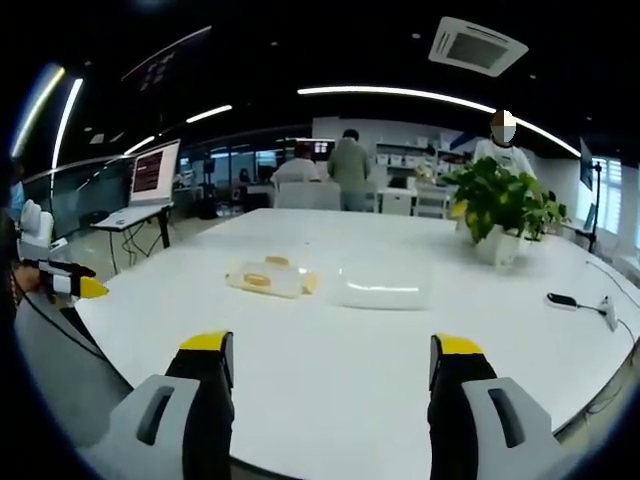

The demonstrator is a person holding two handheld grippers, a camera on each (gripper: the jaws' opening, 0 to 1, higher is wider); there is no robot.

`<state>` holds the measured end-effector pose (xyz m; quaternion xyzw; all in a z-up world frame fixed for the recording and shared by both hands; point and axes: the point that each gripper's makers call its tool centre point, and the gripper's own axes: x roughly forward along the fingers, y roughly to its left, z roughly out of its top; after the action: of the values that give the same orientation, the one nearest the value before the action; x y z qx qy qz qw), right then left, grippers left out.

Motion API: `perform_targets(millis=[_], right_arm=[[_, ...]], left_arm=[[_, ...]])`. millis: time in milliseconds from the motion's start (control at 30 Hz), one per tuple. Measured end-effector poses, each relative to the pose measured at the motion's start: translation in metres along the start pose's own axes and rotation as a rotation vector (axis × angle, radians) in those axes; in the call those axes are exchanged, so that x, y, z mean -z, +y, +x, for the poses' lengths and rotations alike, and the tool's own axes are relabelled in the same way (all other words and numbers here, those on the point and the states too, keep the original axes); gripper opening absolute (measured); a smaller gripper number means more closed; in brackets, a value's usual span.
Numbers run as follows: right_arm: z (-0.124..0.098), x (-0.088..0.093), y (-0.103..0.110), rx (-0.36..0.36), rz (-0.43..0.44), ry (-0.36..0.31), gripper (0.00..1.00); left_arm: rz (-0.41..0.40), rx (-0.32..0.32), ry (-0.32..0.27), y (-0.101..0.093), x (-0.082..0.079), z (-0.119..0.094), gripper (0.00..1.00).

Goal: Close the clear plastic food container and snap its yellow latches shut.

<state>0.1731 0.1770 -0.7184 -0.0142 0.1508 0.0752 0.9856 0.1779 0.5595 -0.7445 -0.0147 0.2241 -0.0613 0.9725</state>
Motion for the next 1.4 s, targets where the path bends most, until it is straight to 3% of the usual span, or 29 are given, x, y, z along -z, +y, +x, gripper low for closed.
perform_targets(millis=[67, 200, 400, 500, 600, 700, 767, 900, 967, 1100, 1200, 1400], right_arm=[[-0.001, -0.002, 0.0, 0.001, 0.006, -0.013, 0.79], [0.0, -0.003, -0.001, 0.003, 0.019, -0.021, 0.81], [-0.003, -0.009, -0.003, -0.002, 0.05, -0.069, 0.84], [-0.004, -0.013, -0.003, -0.007, 0.05, -0.1, 0.84], [-0.004, -0.012, -0.008, 0.014, 0.064, -0.097, 0.84], [-0.003, -0.009, -0.016, 0.059, 0.079, -0.076, 0.84], [-0.006, -0.019, -0.019, 0.069, 0.102, -0.135, 0.78], [-0.003, -0.011, -0.015, 0.062, 0.05, -0.074, 0.75], [-0.002, -0.011, -0.014, 0.058, 0.049, -0.069, 0.74], [-0.001, -0.01, -0.015, 0.062, 0.048, -0.065, 0.74], [-0.001, -0.01, -0.015, 0.065, 0.046, -0.064, 0.74], [-0.003, -0.017, -0.008, 0.041, 0.054, -0.094, 0.76]], left_arm=[[-0.036, 0.024, -0.059, -0.003, -0.009, -0.002, 0.81], [-0.031, 0.038, -0.043, -0.006, -0.007, -0.002, 0.82], [-0.045, 0.025, -0.077, -0.005, -0.012, -0.003, 0.82], [-0.047, -0.016, -0.072, 0.0, -0.012, -0.003, 0.82], [-0.075, -0.001, -0.137, -0.003, -0.022, -0.006, 0.84], [-0.063, -0.016, -0.125, 0.0, -0.02, -0.005, 0.84], [-0.061, -0.034, -0.098, 0.003, -0.017, -0.002, 0.83], [-0.052, -0.018, -0.097, 0.0, -0.017, -0.001, 0.84], [-0.036, -0.013, -0.05, -0.001, -0.01, 0.002, 0.83], [-0.05, -0.002, -0.087, -0.001, -0.017, 0.002, 0.83], [-0.026, -0.011, -0.054, 0.001, -0.012, 0.003, 0.81], [-0.047, 0.008, -0.106, 0.001, -0.02, 0.001, 0.81]])
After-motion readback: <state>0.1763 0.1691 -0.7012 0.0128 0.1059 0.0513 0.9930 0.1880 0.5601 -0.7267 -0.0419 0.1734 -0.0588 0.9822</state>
